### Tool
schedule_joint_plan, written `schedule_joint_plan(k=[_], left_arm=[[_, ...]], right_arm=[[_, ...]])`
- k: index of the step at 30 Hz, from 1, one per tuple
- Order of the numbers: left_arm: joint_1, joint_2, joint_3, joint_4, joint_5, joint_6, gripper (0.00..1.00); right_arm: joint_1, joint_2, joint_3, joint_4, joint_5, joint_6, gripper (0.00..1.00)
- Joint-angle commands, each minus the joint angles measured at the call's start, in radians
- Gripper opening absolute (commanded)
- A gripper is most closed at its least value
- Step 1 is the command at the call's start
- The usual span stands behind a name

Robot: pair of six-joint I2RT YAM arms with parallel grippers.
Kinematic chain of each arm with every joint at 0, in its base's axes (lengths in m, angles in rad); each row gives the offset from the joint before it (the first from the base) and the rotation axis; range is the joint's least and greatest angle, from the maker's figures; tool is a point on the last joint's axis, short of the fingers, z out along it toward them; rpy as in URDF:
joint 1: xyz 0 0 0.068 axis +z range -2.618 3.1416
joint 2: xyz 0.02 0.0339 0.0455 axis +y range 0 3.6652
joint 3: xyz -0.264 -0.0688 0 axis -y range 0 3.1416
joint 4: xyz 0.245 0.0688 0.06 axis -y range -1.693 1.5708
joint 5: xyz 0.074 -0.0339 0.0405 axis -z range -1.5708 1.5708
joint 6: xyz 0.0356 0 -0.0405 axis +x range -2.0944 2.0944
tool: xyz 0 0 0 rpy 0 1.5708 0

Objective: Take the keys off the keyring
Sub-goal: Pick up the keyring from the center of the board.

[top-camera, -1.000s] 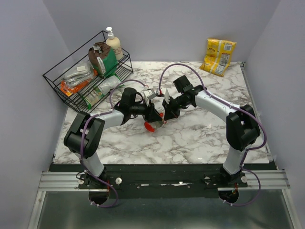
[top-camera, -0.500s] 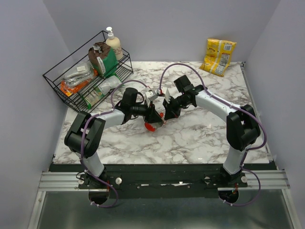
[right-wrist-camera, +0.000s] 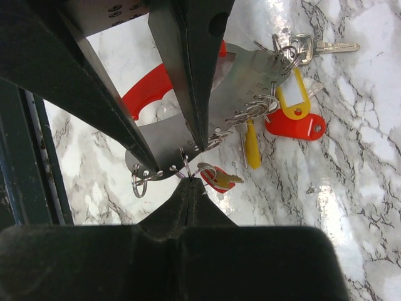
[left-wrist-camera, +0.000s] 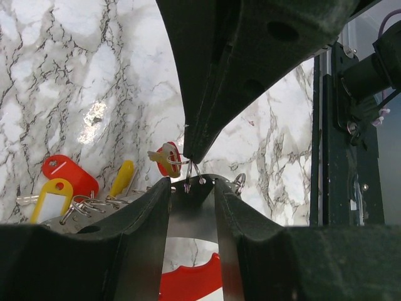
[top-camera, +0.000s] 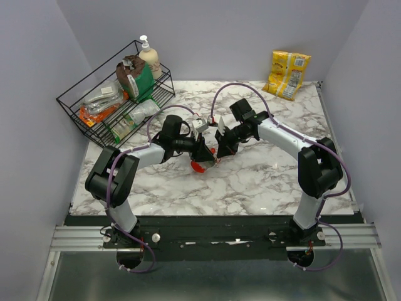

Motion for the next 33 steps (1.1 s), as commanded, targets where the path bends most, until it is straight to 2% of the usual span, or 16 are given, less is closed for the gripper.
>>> schedule_joint_plan(k=[1,7,12,16,19,22,24,26,31,33], left_arm=[[-0.026,0.002,0.017,0.038,0.013,-0.006,0.43],[-0.035,0.006,0.017,0.050,0.016,-0.012,0.39],[-0.041,0.012,0.017,0.041,0.023,-0.008,0.29],[-0.041,0.012,0.019,0.032,0.030,-0.003,0.27],[-0.041,0.011,0.025,0.008,0.036,0.013,0.17],[-0.039,0.009,0.026,0.000,0.036,0.015,0.14],[-0.041,0.011,0.028,-0.002,0.039,0.015,0.05],[-0.041,0.011,0.031,-0.009,0.043,0.017,0.00],[-0.041,0.002,0.040,-0.014,0.061,0.003,0.00],[-0.041,-0.004,0.042,-0.005,0.069,-0.014,0.00]], right_arm=[[0.013,-0.008,0.023,-0.015,-0.053,-0.016,0.01],[0.014,0.000,0.028,-0.023,-0.064,-0.019,0.01],[0.014,-0.002,0.031,-0.018,-0.053,-0.017,0.01],[0.014,-0.002,0.029,-0.014,-0.049,-0.014,0.01],[0.013,-0.003,0.028,-0.011,-0.041,-0.013,0.01],[0.014,-0.006,0.028,-0.008,-0.043,-0.010,0.01],[0.013,-0.008,0.029,-0.003,-0.041,-0.008,0.01],[0.013,-0.008,0.028,-0.003,-0.038,-0.005,0.02],[0.011,-0.011,0.028,0.000,-0.046,-0.002,0.04],[0.008,-0.017,0.029,0.000,-0.052,0.001,0.08]])
